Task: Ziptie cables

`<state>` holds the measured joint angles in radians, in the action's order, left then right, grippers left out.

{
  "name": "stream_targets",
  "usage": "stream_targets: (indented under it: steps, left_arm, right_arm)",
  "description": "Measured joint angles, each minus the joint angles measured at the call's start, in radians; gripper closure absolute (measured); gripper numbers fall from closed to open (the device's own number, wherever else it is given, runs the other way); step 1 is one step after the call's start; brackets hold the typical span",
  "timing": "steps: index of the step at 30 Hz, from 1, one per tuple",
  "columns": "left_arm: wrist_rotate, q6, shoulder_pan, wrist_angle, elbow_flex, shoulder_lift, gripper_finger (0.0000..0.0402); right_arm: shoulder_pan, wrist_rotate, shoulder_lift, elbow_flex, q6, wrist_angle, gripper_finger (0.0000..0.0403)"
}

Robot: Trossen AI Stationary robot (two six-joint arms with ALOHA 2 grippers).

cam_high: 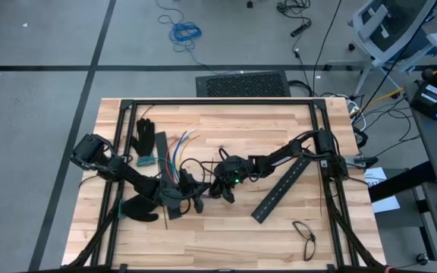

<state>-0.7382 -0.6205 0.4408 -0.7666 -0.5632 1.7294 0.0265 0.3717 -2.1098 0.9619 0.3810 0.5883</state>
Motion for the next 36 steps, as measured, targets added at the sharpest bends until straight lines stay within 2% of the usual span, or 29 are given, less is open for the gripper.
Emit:
stream_targets:
  steps: [7, 16, 23, 31, 36]
  left_arm:
    - [0.000, 0.000, 0.000, 0.000, 0.000, 0.000, 0.0401]
    - [-0.004, 0.000, 0.000, -0.003, 0.000, 0.000, 0.0401]
    - [-0.008, 0.000, -0.001, -0.010, 0.000, -0.001, 0.0401]
    - [-0.026, 0.006, 0.000, -0.029, 0.000, -0.001, 0.0401]
    - [-0.052, 0.070, -0.006, -0.074, 0.002, -0.018, 0.0401]
  right_arm:
    - [0.001, -0.006, 0.000, 0.000, -0.004, 0.017, 0.0342]
    - [0.003, -0.057, -0.017, 0.004, 0.019, 0.062, 0.0398]
    - [0.002, -0.068, -0.075, 0.014, 0.117, 0.167, 0.0402]
    - [0.002, -0.064, -0.076, 0.016, 0.125, 0.151, 0.0402]
    - [0.008, -0.061, -0.075, 0.016, 0.135, 0.144, 0.0403]
